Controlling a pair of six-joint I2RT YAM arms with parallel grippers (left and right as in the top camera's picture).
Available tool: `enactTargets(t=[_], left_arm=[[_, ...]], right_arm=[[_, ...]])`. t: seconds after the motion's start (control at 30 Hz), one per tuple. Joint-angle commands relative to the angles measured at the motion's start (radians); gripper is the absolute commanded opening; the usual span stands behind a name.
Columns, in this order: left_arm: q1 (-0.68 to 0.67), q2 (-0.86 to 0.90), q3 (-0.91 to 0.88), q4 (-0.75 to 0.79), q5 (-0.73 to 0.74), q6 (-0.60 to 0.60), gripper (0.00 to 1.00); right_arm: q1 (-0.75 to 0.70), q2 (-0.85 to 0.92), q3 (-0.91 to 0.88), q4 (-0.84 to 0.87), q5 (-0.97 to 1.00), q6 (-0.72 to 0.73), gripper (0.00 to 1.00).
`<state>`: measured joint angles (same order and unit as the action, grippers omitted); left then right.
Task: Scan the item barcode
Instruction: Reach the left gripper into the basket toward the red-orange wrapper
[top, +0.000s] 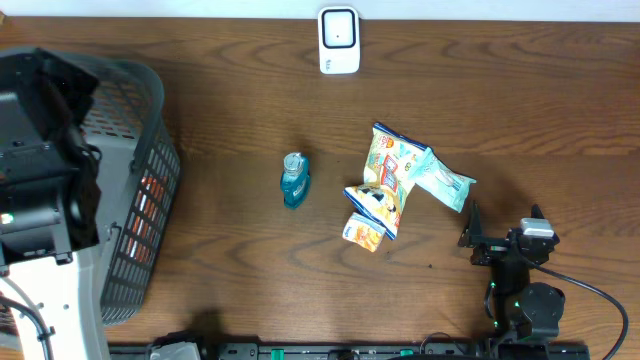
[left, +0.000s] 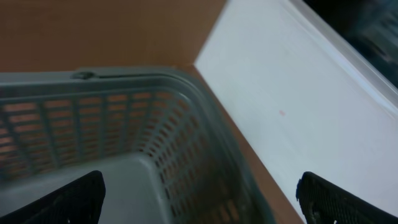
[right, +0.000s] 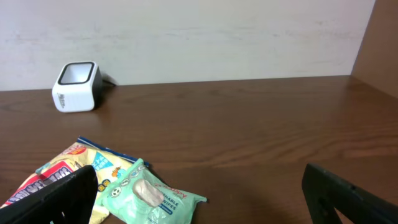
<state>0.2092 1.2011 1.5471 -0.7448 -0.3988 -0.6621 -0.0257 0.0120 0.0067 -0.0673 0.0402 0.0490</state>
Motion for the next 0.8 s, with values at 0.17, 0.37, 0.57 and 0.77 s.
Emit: enactTargets(t=[0.17, 0.37, 0.57, 0.77], left_arm=[[0.190, 0.132, 0.005, -0.385, -0.001, -0.875, 0.98], [0.231, 0.275, 0.005, -0.455, 0.113, -1.028, 0.98], [0.234, 0.416, 0.005, -0.455, 0.180, -1.125, 0.98], [0.240, 0.536, 0.005, -0.456, 0.296, -1.168, 0.98]], right_arm=[[0.001, -0.004, -0.001, -0.003, 0.002, 0.006, 0.99], [0.001, -0.004, -0.001, -0.004, 0.002, 0.006, 0.99], [0.001, -0.004, -0.001, -0.003, 0.002, 0.006, 0.99], [0.001, -0.004, -0.001, -0.003, 0.002, 0.006, 0.99]])
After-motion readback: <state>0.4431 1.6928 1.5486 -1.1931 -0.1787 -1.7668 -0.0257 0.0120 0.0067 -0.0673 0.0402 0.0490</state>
